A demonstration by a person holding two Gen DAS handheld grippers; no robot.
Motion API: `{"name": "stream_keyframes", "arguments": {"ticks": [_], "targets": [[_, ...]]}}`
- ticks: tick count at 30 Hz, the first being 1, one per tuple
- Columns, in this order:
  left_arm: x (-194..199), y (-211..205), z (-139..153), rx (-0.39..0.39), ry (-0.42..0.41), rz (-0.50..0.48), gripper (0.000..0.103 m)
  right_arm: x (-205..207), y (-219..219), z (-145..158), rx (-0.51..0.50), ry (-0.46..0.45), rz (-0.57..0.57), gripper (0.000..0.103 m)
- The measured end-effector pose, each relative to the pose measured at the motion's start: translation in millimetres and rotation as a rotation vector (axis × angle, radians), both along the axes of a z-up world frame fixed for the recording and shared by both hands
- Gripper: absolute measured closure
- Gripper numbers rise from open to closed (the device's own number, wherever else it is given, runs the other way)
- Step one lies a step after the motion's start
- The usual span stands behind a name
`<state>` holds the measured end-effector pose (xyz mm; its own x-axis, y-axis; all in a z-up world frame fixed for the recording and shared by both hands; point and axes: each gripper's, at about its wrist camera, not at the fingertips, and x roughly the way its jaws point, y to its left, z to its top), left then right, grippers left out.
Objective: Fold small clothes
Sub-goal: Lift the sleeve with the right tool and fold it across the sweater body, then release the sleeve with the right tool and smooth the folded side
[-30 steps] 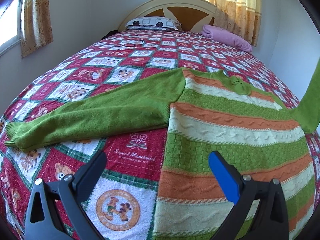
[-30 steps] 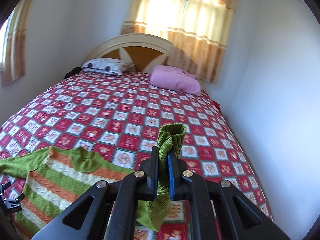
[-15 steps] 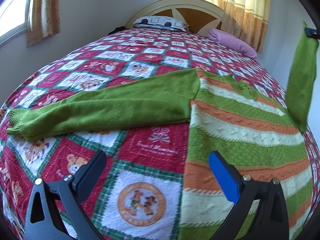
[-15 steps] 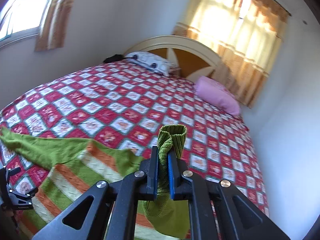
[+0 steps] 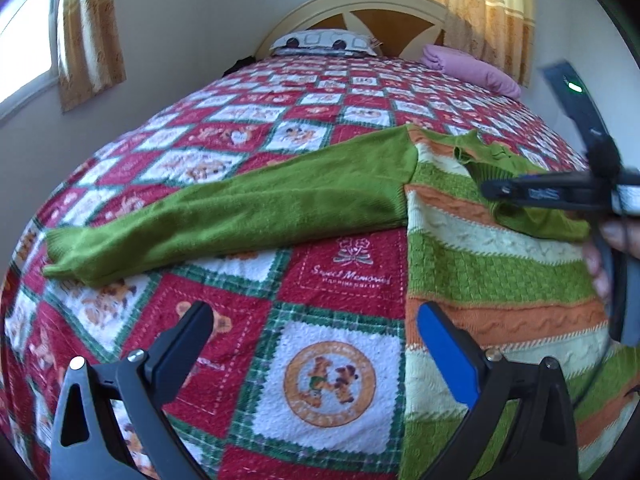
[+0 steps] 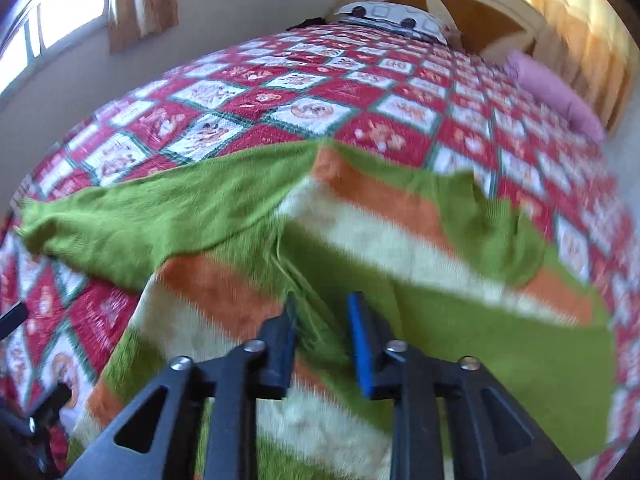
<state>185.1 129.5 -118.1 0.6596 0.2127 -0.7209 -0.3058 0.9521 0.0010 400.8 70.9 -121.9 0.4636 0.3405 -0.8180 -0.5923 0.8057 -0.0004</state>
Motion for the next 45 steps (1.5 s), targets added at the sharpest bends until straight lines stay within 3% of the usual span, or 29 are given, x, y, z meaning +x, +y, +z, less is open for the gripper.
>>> {"name": "stream_keyframes", "arguments": {"ticks": [3, 7, 9, 12, 15, 17, 18, 20, 21, 23, 31, 36, 42, 45], "targets": [[10.4, -4.5, 5.9, -0.004, 0.005, -0.035, 0.0, -11.2, -53.2, 14.9, 0.089, 0.031, -0.037, 0.062], [40.4, -23.6, 30.9, -0.068, -0.037, -0.129, 0.0, -35.7, -123.9, 39.5, 0.061, -0.049, -0.108, 0.057], [57.7, -35.6, 37.7, -0.065, -0.057, -0.16, 0.0, -46.7, -150.5, 45.7, 0.052, -0.081, -0.142, 0.044], [88.0, -50.8, 30.8, -0.104, -0.015, -0.229, 0.0, -59.4, -190.0, 48.0, 0.054, -0.096, -0.197, 0.042], [122.8, -60.0, 11.8, -0.138, 0.027, -0.222, 0.006, -69.2, -215.7, 38.0, 0.067, -0.09, -0.232, 0.042], [148.6, -64.6, -2.8, -0.152, 0.06, -0.214, 0.031, -74.8, -226.8, 25.3, 0.05, -0.092, -0.256, 0.042], [152.8, -65.8, -6.9, -0.161, 0.067, -0.217, 0.036, -77.5, -232.7, 19.2, 0.041, -0.095, -0.269, 0.042], [167.9, -70.8, -18.9, -0.216, 0.1, -0.24, 0.059, -82.0, -248.7, 10.5, 0.038, -0.099, -0.292, 0.042], [171.0, -73.1, -22.1, -0.225, 0.095, -0.235, 0.061, -83.5, -255.8, 6.5, 0.04, -0.099, -0.306, 0.042], [170.9, -79.8, -20.0, -0.243, 0.066, -0.279, 0.097, -84.8, -267.6, -2.1, 0.048, -0.093, -0.333, 0.042], [142.9, -64.3, 6.2, -0.229, -0.014, -0.267, 0.098, -89.4, -291.0, -19.9, 0.133, -0.099, -0.394, 0.039], [148.1, -60.3, -4.6, -0.216, 0.006, -0.269, 0.098, -87.3, -290.0, -18.6, 0.135, -0.104, -0.405, 0.039], [154.0, -64.2, -14.9, -0.222, 0.019, -0.255, 0.098, -37.5, -260.5, -3.5, -0.035, -0.151, -0.429, 0.039], [151.2, -59.3, -12.6, -0.253, 0.001, -0.242, 0.098, -1.2, -245.0, -16.9, -0.129, -0.124, -0.437, 0.039]]}}
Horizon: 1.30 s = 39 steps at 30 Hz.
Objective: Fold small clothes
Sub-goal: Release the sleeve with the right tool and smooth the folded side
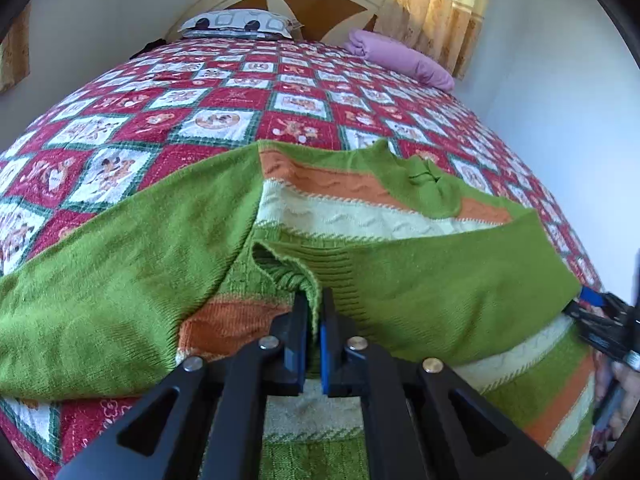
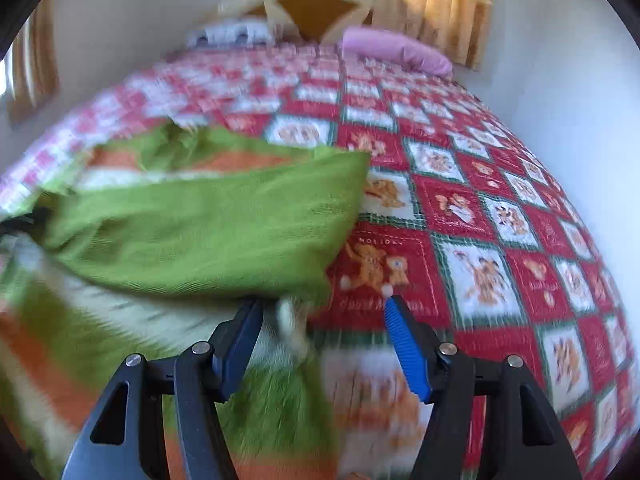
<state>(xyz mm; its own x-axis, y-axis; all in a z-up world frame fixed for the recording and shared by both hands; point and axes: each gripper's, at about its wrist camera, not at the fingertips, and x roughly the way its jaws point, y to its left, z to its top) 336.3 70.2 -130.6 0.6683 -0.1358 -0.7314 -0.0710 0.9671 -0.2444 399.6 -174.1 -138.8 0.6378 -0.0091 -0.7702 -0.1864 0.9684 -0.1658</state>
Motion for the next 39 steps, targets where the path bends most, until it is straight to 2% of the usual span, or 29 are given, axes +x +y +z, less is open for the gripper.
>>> {"name": "stream_keyframes", "arguments": {"ticks": [1, 3, 4, 5, 6, 8, 10, 12, 13, 15, 19, 21, 23, 26, 29, 31, 33, 35, 36, 39], "targets": [[-0.3, 1.6, 0.1, -0.013, -0.002, 0.002, 0.098, 8.1, -5.1, -1.6, -0.006, -0.017, -0.054, 0.039], [0.7, -0.7, -5.0, -0.039, 0.011, -0.016, 0.096, 17.5, -38.0, -2.1, 0.137, 0.0, -0.184, 0.037], [2.8, -5.5, -9.6, -0.032, 0.029, -0.034, 0.096, 18.9, -59.0, -8.2, 0.24, 0.034, -0.246, 0.036], [3.5, -10.5, -12.3, -0.006, 0.034, -0.039, 0.096, 17.3, -70.1, -13.2, 0.293, 0.044, -0.263, 0.035], [3.4, -14.6, -12.3, 0.025, 0.027, -0.042, 0.096, 13.9, -72.8, -14.5, 0.298, 0.034, -0.26, 0.035], [4.2, -21.3, -11.3, 0.073, 0.029, -0.045, 0.095, 6.6, -70.0, -13.2, 0.275, 0.011, -0.252, 0.035], [3.4, -20.2, -10.8, 0.081, 0.028, -0.036, 0.091, 4.8, -72.8, -11.6, 0.285, 0.011, -0.258, 0.035], [-0.5, -15.0, -10.5, 0.07, 0.029, -0.023, 0.086, 0.8, -74.4, -9.4, 0.284, 0.013, -0.261, 0.034], [-2.3, -12.7, -10.4, 0.063, 0.031, -0.017, 0.08, -3.2, -72.4, -7.7, 0.264, 0.019, -0.257, 0.034], [-9.0, -5.8, -9.8, 0.046, 0.034, -0.013, 0.076, -14.6, -63.8, -2.1, 0.192, 0.027, -0.244, 0.033], [-16.4, -1.4, -7.2, 0.037, 0.029, -0.001, 0.047, -37.5, -62.4, 14.2, 0.094, -0.021, -0.279, 0.032], [-19.4, -1.6, -4.3, 0.041, 0.021, 0.0, 0.047, -45.8, -57.0, 32.0, 0.118, -0.081, -0.246, 0.032], [-21.9, -4.6, -1.3, 0.064, 0.02, 0.005, 0.035, -45.3, -43.8, 47.0, 0.175, -0.123, -0.148, 0.032], [-28.0, -8.8, 2.7, 0.103, 0.004, 0.01, 0.028, -31.2, -18.7, 53.4, 0.248, -0.124, -0.016, 0.032], [-32.0, -10.5, 2.8, 0.141, -0.008, 0.004, 0.024, -5.9, -2.6, 38.3, 0.322, -0.04, 0.066, 0.032], [-33.0, -10.3, -0.2, 0.174, -0.008, 0.004, 0.024, 8.5, -2.2, 19.3, 0.252, 0.01, 0.022, 0.032], [-32.3, -8.3, -2.5, 0.173, -0.002, 0.006, 0.024, 16.3, -13.9, -6.5, 0.219, 0.105, -0.041, 0.032], [-32.2, -6.3, -2.9, 0.164, -0.001, 0.007, 0.024, 10.5, -29.3, -13.9, 0.289, 0.1, -0.031, 0.034], [-33.1, -6.2, -2.0, 0.163, -0.002, 0.007, 0.024, 7.7, -31.2, -12.4, 0.285, 0.1, -0.028, 0.034], [-41.0, -4.7, 3.9, 0.174, -0.008, 0.007, 0.024, -5.4, -29.9, 2.3, 0.192, 0.06, -0.055, 0.034]]}}
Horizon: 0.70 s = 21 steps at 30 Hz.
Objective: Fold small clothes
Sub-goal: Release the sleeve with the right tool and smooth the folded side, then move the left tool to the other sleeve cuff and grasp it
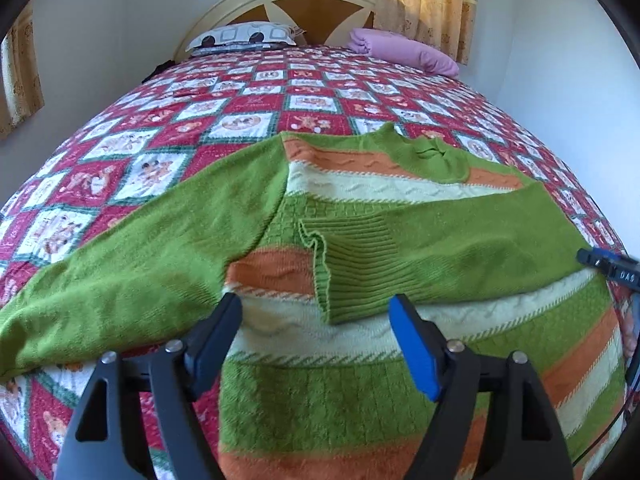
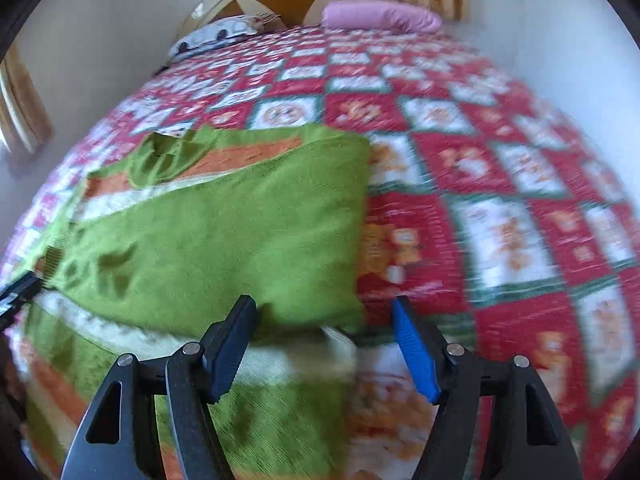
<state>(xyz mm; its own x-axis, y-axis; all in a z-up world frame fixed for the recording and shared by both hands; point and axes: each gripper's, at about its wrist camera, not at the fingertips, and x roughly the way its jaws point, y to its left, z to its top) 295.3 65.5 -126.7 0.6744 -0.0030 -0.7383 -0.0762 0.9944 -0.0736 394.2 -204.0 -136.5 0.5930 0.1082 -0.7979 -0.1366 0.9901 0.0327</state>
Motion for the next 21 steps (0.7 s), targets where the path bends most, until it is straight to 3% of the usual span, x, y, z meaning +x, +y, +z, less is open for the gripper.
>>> {"name": "stream_keyframes", "arguments": {"ticks": [4, 6, 9, 12, 14, 21], "targets": [[-20.8, 14.3, 11.7, 0.022, -0.039, 0.028, 0.008, -20.1, 26.6, 38.8, -0.064, -0.165, 0.037, 0.033], [-33.7, 29.2, 16.2, 0.04, -0.057, 0.06, 0.005, -20.7, 43.3, 43.4, -0.045, -0.185, 0.113, 0.032], [-46.7, 52.2, 16.6, 0.062, -0.042, 0.108, 0.005, -7.1, 63.2, 25.9, -0.036, -0.133, 0.188, 0.032], [-68.1, 85.8, 15.0, 0.08, -0.031, 0.182, 0.005, 8.5, 59.7, -11.1, -0.03, 0.01, 0.156, 0.032], [-87.5, 114.3, 12.4, 0.083, -0.019, 0.245, 0.005, 4.9, 51.7, -17.2, 0.005, -0.004, 0.166, 0.032], [-161.4, 208.9, -2.8, 0.062, 0.006, 0.517, 0.005, -1.3, 50.9, -18.3, -0.03, -0.029, 0.17, 0.031]]}}
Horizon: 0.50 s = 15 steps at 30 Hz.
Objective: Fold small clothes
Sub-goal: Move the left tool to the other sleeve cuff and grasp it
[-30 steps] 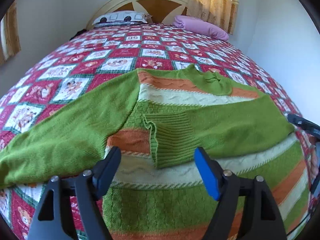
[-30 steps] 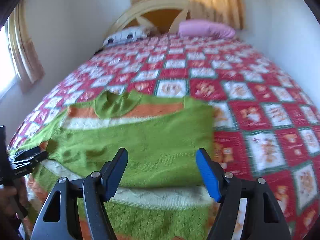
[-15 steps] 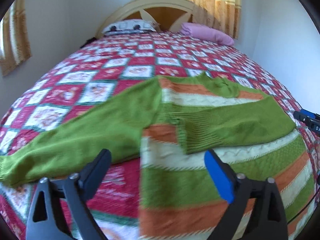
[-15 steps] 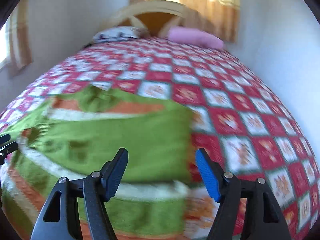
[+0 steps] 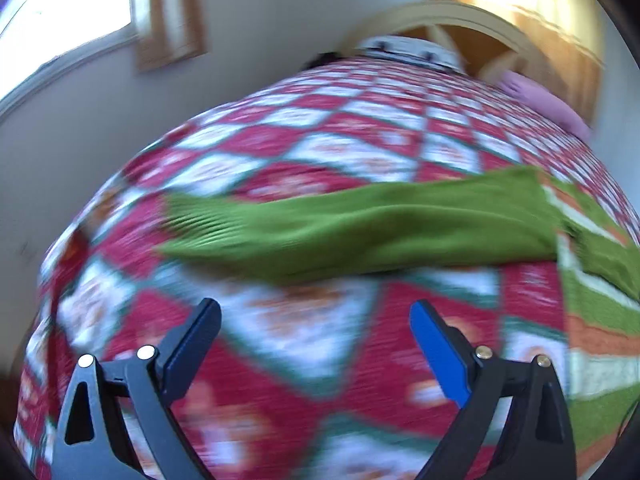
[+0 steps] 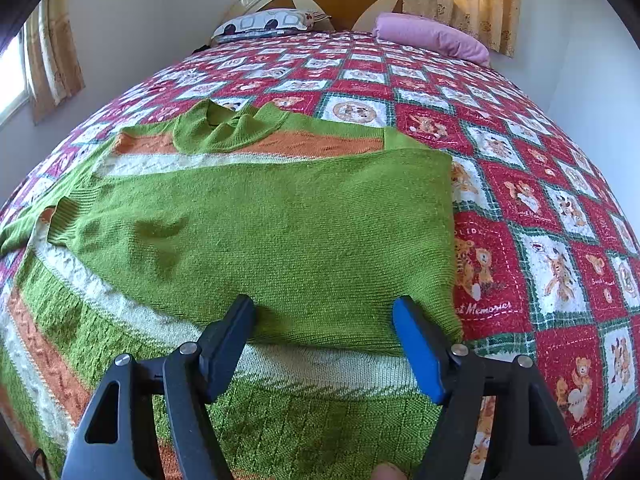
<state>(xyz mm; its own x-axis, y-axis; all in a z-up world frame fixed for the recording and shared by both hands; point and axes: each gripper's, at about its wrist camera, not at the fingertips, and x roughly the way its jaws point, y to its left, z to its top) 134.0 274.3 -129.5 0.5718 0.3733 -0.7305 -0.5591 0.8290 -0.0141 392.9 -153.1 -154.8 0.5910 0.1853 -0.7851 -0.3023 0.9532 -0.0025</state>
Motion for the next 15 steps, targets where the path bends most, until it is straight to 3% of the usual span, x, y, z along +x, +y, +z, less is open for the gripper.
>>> {"name": "stream_keyframes", "arguments": {"ticks": [4, 7, 15], "targets": [[-37.0, 48.1, -7.0, -0.083, -0.041, 0.151, 0.005, -5.0, -0.7, 0.8, -0.003, -0.024, -0.002, 0.03], [-46.6, 63.6, -7.8, -0.129, -0.086, 0.204, 0.009, -5.5, 1.4, 1.1, -0.008, -0.03, -0.004, 0.03], [-25.2, 74.2, -10.4, -0.284, -0.178, 0.203, 0.043, -6.4, 1.3, 1.2, -0.011, -0.036, -0.005, 0.03]]}}
